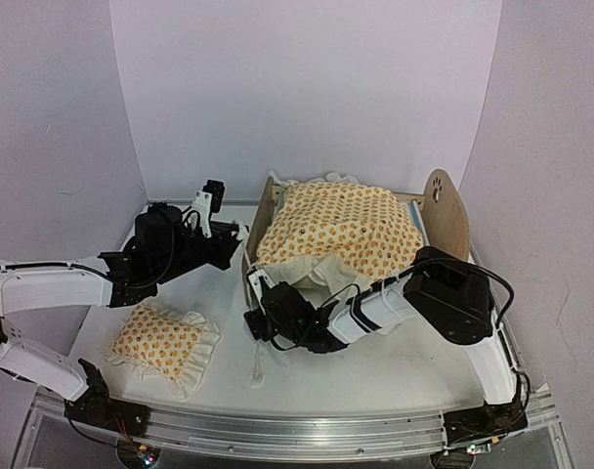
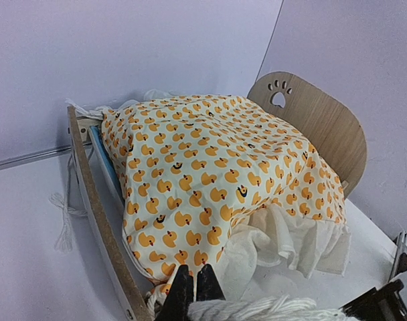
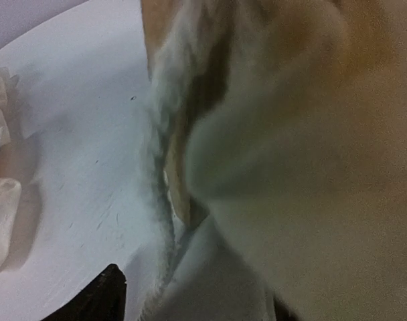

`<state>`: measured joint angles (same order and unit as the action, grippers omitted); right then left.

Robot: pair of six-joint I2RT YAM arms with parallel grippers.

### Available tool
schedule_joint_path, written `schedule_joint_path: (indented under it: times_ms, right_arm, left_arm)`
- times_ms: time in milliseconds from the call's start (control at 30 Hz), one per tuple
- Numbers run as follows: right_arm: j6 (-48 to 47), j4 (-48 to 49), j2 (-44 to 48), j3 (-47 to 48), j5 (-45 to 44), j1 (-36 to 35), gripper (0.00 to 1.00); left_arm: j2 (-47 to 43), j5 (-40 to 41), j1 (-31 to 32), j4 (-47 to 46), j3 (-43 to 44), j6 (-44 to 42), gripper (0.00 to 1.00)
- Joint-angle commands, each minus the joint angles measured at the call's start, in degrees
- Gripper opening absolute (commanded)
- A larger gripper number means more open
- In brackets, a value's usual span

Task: Set up the pet bed

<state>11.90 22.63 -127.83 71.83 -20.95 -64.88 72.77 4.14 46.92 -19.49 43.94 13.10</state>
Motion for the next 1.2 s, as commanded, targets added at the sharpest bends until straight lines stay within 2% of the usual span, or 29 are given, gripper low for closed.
schedule_joint_path:
  times_ms: [0, 100, 233, 333, 467, 600, 800, 967, 1067, 1167]
  right_arm:
    - [1.56, 6.64, -3.95, 6.01, -3.94, -0.24, 0.67]
    - [3.45, 5.26, -4.76, 6.64, -4.08, -0.37, 0.44]
    - [4.96, 5.45, -0.37, 0.03, -3.62, -0.63, 0.09]
    - [7.06, 4.3, 4.95, -6.69, -3.02, -0.68, 0.0]
    - [7.64, 2.4, 8.63, -12.0, -2.33, -0.74, 0.0]
    - [6.84, -3.09, 6.71, -10.52, -1.87, -0.42, 0.0]
    - [8.68, -3.58, 3.5, -12.68, 0.56, 1.88, 0.0]
    - [8.84, -3.74, 3.96, -15.54, -0.63, 2.06, 0.0]
    - [7.64, -2.91, 5.23, -15.93, 2.26, 2.09, 0.0]
    - [6.31, -2.29, 6.97, -14.06, 7.94, 2.06, 0.0]
  left_arm:
    - [-2.69, 0.14, -0.21, -2.49, 2.53, 1.65, 0.0]
    - [-2.77, 1.99, -0.25, -2.4, 2.88, 1.41, 0.0]
    - [-1.93, 5.11, -0.25, -2.31, 5.48, 0.28, 0.0]
    - [-0.47, 10.69, -0.38, -2.24, 8.35, -1.66, 0.0]
    - [2.99, 17.33, -1.8, -2.4, 12.22, -5.48, 0.0]
    - [5.67, 22.25, -4.97, -3.32, 14.29, -5.91, 0.0]
    - [5.37, 20.77, -13.54, -6.17, 12.15, -5.79, 0.0]
    - [3.03, 18.85, -15.01, -6.08, 10.16, -6.48, 0.0]
    - [-0.28, 9.9, -14.93, -4.89, 8.46, -4.76, 0.0]
    - [-4.4, -7.41, -14.87, -3.5, 5.99, -0.93, 0.0]
